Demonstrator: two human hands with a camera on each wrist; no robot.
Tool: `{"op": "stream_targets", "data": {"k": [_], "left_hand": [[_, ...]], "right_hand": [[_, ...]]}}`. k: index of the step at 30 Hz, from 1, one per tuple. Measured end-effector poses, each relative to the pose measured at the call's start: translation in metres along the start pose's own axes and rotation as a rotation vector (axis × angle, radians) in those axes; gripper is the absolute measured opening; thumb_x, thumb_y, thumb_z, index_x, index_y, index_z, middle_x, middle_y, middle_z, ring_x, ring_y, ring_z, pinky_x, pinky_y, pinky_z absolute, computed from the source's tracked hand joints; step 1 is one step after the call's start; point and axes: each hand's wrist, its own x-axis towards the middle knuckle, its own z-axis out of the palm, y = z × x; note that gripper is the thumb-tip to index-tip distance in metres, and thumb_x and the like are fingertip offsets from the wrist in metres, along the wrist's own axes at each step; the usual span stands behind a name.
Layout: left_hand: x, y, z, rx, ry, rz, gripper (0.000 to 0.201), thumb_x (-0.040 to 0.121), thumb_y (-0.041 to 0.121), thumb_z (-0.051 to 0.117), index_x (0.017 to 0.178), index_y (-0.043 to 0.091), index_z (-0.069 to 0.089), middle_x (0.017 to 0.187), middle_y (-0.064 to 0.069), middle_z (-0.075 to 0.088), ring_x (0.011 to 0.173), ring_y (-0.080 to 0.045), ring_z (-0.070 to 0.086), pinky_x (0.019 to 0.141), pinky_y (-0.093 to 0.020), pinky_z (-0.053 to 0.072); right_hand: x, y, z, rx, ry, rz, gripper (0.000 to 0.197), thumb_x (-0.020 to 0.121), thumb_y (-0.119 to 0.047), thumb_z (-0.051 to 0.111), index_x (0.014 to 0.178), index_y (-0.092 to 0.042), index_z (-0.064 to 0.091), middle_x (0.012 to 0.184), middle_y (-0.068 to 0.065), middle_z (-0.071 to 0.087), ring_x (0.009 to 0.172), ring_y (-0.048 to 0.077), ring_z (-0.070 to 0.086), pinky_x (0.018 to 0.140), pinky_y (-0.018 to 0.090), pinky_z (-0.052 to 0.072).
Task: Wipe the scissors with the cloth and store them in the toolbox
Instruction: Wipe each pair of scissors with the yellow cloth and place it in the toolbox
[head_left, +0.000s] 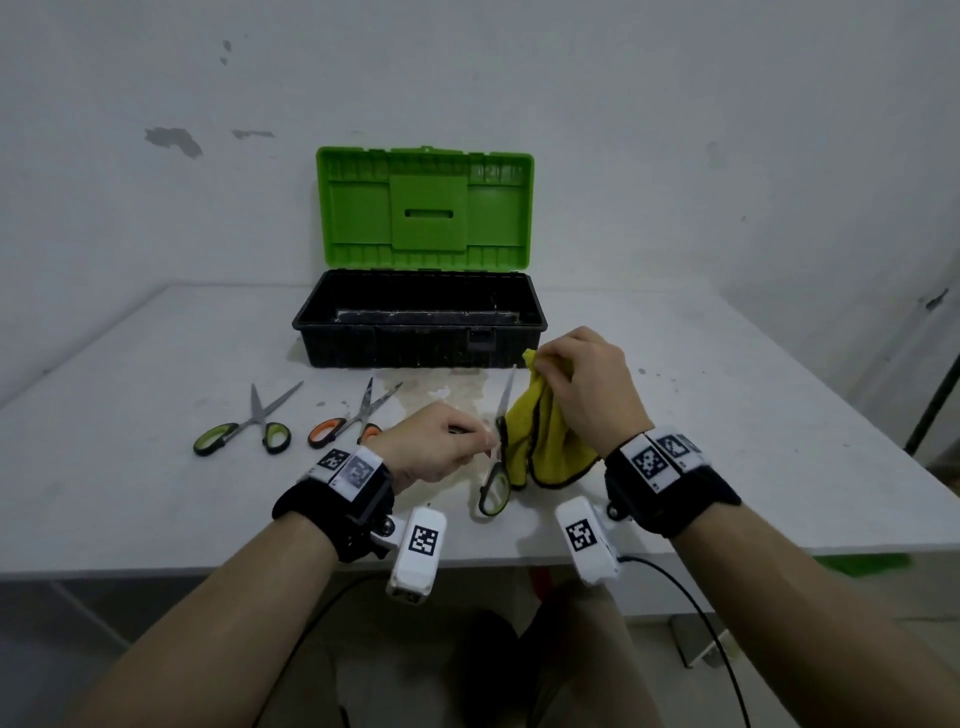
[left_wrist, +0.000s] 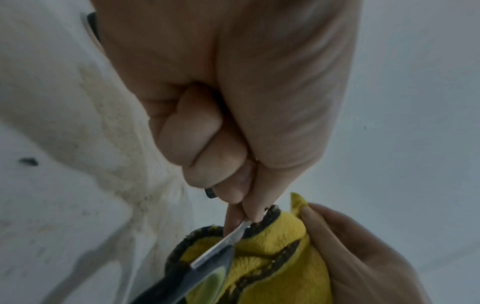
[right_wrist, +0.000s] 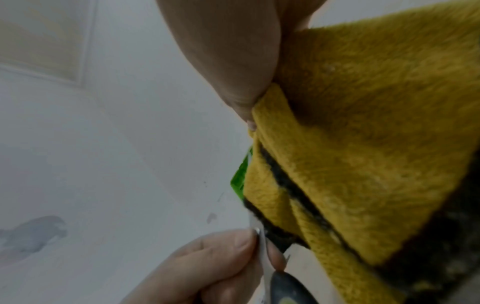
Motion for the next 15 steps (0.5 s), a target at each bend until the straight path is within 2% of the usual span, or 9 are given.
{"op": "stream_targets", "data": {"k": [3,6,12,15], "left_hand": [[-0.001,-0.002,-0.005,-0.161,0.038,-0.051,0.018,0.099,0.021,0.058,0.093,0.006,0.066,0.055,0.003,0.04,0.044,-0.009,0.029,0.039,-0.02,0.02],[0.0,-0.001,-0.009,-0.274,0.026,-0.068,0.014,0.101,0.021,0.054,0.092,0.01,0.06,0.057,0.004,0.039,0.043,-0.007,0.028,0.036,-0.017,0.019],[0.0,0.006,-0.002,-0.315,-0.045,-0.086,0.019,0.101,0.013,0.05,0.087,0.008,0.061,0.054,0.006,0.039,0.041,-0.005,0.027,0.034,-0.016,0.016],[-0.002,0.004,-0.004,-0.296,-0.038,-0.065,0.02,0.101,0.013,0.05,0.084,0.008,0.06,0.053,0.005,0.04,0.041,-0.005,0.027,0.034,-0.015,0.018]], "right_hand": [[-0.016,-0.005,-0.009,0.044,0.001,-0.084,0.009,0.091,-0.022,0.065,0.091,-0.018,0.073,0.095,-0.004,0.06,0.084,0.015,0.059,0.077,0.036,0.051],[-0.038,-0.017,-0.007,0.038,-0.14,-0.159,0.012,0.093,-0.025,0.063,0.093,-0.019,0.073,0.096,-0.007,0.058,0.081,0.012,0.057,0.074,0.033,0.052],[-0.039,-0.022,0.011,-0.075,-0.255,-0.225,0.016,0.094,-0.028,0.059,0.095,-0.019,0.072,0.099,-0.004,0.056,0.081,0.016,0.058,0.071,0.04,0.053],[-0.044,-0.022,0.012,-0.075,-0.321,-0.259,0.018,0.095,-0.03,0.057,0.098,-0.021,0.073,0.099,-0.003,0.057,0.081,0.016,0.059,0.072,0.038,0.053]]}}
